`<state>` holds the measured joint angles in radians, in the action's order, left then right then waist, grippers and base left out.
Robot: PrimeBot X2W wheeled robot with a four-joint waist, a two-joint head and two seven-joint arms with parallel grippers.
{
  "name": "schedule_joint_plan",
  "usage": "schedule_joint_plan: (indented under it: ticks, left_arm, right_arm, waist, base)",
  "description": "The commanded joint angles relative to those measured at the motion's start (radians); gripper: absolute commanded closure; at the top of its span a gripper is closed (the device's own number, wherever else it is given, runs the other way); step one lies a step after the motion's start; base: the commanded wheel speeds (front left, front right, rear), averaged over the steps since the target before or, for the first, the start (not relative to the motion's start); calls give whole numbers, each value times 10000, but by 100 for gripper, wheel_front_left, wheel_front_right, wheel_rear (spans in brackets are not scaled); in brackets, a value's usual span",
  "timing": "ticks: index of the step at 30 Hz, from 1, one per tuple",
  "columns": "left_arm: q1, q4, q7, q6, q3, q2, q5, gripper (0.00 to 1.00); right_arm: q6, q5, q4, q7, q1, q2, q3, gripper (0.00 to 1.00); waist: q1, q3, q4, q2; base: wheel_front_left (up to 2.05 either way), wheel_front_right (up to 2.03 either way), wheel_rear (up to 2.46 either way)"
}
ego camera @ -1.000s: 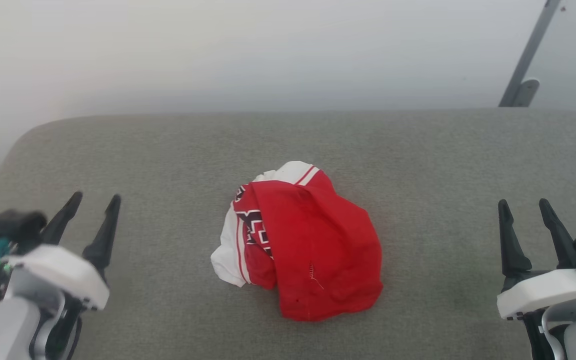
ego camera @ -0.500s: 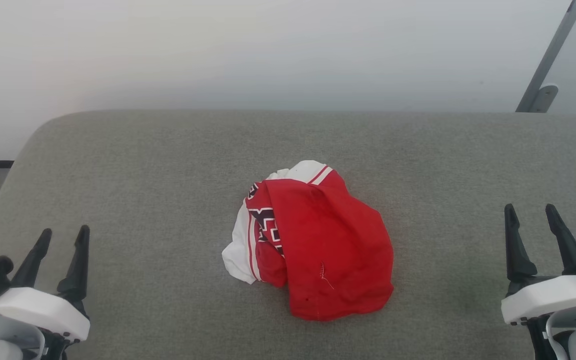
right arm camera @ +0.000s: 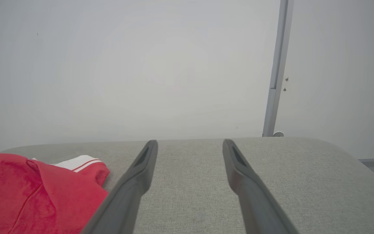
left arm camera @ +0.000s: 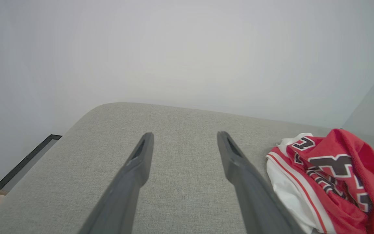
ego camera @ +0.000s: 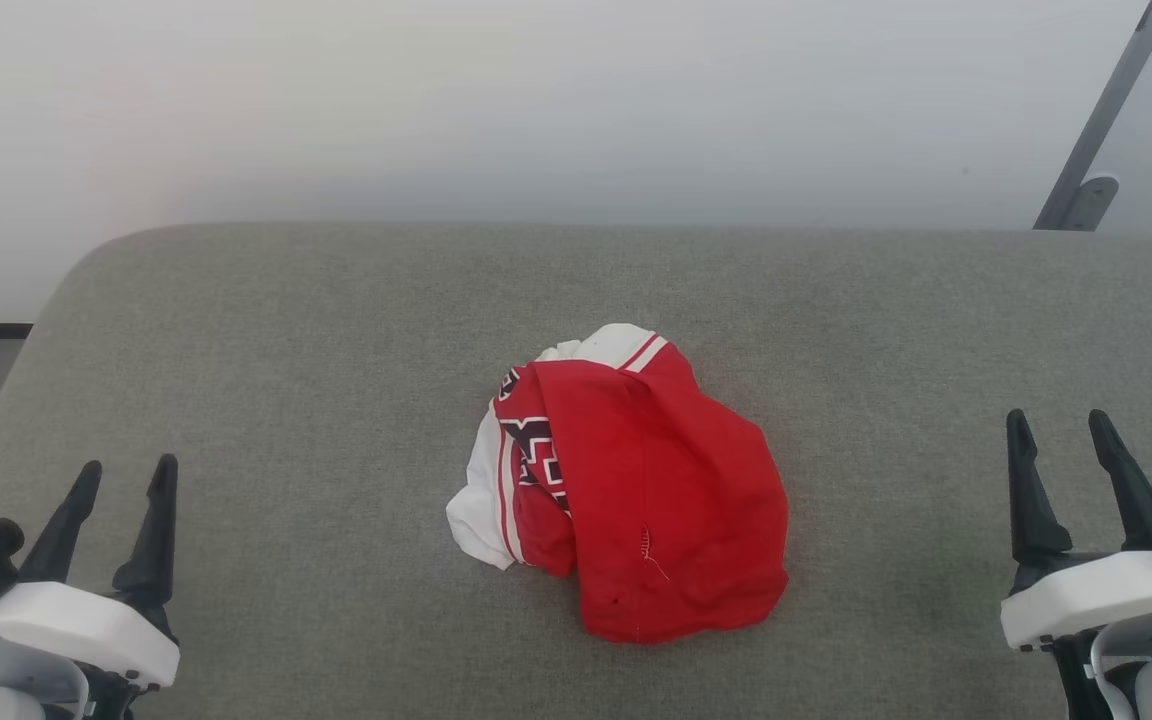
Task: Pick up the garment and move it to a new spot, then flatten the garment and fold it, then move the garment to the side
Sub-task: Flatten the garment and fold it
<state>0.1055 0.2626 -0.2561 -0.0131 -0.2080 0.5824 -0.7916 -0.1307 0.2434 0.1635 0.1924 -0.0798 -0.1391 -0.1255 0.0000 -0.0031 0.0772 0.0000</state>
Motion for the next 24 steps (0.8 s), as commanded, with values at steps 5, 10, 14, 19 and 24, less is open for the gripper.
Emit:
schedule_joint_plan:
  ticks: [5,10,14,19,24]
  left_arm:
    - [-87,-256,168,96,-124,24,17,0]
    - [160,-665,703,221,-381,163,-43,0]
    - [456,-1016,1339,330,-678,260,-39,0]
    - [886,-1293,2260,391,-1097,371,-15,0]
    - [1369,-1459,3266,456,-1649,446,156,0]
  right_arm:
    - [-1,-36,-49,-55,10,-4,39,0]
    - [-1,-72,-172,-69,-157,-11,117,0]
    - [-1,-87,-249,-58,-311,29,94,0]
    - [-1,-77,-252,35,-484,106,78,0]
    - [-1,-110,-173,164,-643,257,134,0]
  waist:
    - [0,42,-45,0]
    - [0,287,-250,0]
    - [0,624,-479,0]
    - [0,1094,-844,0]
    - [0,1594,-1234,0]
  base:
    - [0,0,0]
    - [0,0,0]
    - [0,0,0]
    - [0,0,0]
    - [0,0,0]
